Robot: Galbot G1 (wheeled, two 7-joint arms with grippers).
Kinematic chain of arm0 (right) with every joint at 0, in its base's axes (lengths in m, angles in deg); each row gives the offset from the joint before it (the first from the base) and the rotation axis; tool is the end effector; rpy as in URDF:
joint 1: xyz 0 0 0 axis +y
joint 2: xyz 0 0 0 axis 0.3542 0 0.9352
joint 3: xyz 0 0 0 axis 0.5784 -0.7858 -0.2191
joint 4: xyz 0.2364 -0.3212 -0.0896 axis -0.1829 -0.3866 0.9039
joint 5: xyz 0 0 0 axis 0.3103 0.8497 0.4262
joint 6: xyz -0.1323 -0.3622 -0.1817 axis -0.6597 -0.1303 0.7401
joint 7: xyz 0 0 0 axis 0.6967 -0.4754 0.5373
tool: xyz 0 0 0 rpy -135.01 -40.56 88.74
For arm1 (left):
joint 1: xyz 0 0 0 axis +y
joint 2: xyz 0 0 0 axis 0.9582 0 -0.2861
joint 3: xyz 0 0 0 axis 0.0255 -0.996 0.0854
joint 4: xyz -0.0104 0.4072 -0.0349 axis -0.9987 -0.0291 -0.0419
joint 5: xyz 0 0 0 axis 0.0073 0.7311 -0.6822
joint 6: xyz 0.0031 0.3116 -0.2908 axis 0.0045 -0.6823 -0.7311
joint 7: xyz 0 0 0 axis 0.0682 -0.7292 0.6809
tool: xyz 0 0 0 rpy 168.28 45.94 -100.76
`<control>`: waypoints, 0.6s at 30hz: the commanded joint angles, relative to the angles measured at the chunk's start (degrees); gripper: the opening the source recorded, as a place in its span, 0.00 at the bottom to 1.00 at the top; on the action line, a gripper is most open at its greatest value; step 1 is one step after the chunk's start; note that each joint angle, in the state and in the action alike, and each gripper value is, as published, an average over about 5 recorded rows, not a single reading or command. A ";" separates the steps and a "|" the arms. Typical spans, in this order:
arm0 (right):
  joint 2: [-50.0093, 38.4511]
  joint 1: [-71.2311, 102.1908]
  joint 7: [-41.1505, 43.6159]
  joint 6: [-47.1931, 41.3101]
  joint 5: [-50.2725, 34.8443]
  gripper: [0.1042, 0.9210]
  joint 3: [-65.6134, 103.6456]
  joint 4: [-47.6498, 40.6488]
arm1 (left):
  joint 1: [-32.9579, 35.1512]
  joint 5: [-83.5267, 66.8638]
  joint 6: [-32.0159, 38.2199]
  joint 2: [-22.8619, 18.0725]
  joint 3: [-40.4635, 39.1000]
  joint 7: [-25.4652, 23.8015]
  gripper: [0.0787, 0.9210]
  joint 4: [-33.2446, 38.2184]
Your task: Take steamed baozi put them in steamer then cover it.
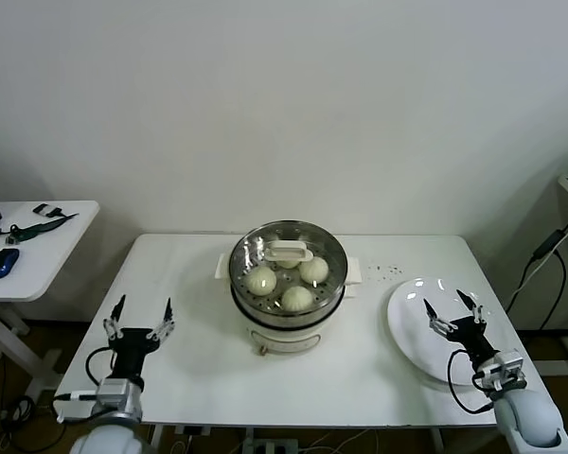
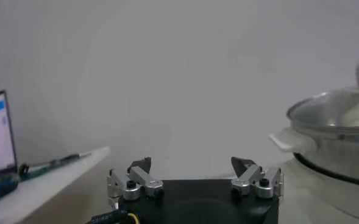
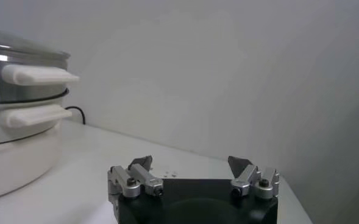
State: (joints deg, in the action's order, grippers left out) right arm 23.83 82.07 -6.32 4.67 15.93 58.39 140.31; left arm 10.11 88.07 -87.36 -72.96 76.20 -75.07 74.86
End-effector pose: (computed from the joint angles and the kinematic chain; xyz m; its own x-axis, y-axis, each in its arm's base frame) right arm 0.3307 -0.2523 -0.4481 -0.9763 -0.1451 0.1603 -0.1731 0.9688 -0.1774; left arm 0.2456 0.0855 -0.3806 -0.9900 -0.1308 0.0531 -0.1140 0.9626 0.2459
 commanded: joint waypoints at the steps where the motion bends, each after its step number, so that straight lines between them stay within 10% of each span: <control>1: 0.13 0.67 0.12 0.49 -1.56 0.88 0.54 0.64 | 3.04 -11.29 12.31 -2.55 5.26 -1.99 0.88 -5.89; 18: 0.24 0.69 0.16 1.31 -2.08 0.88 0.50 -0.82 | 2.54 -8.09 11.66 -2.45 4.40 -4.67 0.88 -6.10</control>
State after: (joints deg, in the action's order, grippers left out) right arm 23.97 82.73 -6.22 5.70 14.14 58.97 139.79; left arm 11.99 80.14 -77.81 -74.87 79.81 -78.52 69.84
